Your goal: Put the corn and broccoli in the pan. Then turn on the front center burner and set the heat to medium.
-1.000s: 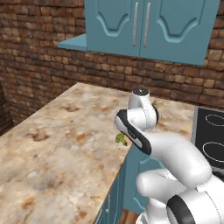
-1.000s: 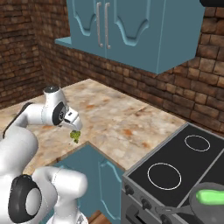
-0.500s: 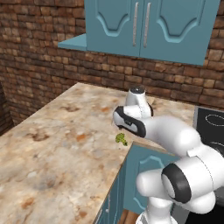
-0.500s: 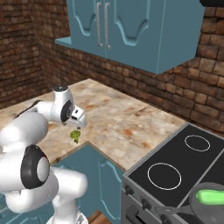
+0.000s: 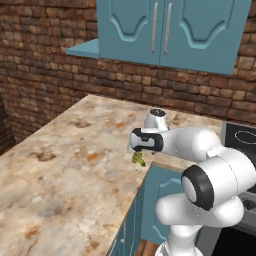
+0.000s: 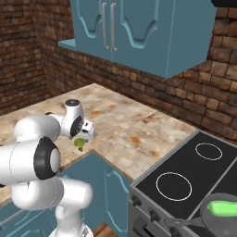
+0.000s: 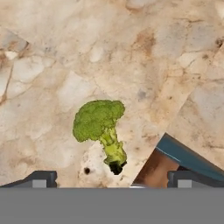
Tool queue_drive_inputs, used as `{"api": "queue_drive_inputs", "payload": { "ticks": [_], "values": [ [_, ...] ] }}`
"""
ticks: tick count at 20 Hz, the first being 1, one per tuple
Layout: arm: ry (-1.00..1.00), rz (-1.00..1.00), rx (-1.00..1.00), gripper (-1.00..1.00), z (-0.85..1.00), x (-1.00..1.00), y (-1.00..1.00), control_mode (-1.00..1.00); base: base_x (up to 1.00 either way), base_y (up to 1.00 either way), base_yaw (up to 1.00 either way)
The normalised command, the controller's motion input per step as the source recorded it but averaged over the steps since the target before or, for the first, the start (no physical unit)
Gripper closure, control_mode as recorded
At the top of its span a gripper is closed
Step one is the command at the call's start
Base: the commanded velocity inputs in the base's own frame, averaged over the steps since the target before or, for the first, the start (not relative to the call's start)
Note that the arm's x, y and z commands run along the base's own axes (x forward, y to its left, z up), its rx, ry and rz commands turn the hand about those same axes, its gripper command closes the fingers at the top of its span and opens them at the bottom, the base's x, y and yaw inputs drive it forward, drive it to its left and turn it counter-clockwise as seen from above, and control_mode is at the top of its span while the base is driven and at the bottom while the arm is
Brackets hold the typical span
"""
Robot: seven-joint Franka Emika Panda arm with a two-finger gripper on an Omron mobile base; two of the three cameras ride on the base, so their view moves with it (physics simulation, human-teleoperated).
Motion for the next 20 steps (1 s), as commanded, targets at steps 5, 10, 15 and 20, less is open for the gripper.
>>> {"api": "queue_drive_inputs", "payload": {
  "ticks": [5,10,15,20],
  "values": [
    [0.0,0.14,0.0,-1.0,-0.36,0.04,0.0,-1.0,0.0,0.0,0.0],
    [0.0,0.11,0.0,-1.0,-0.28,0.13,0.13,-1.0,0.0,0.0,0.0],
    [0.0,0.07,0.0,-1.0,-0.01,0.18,0.12,-1.0,0.0,0.0,0.0],
    [0.0,0.05,0.0,-1.0,-0.15,0.07,0.0,-1.0,0.0,0.0,0.0]
  ]
}}
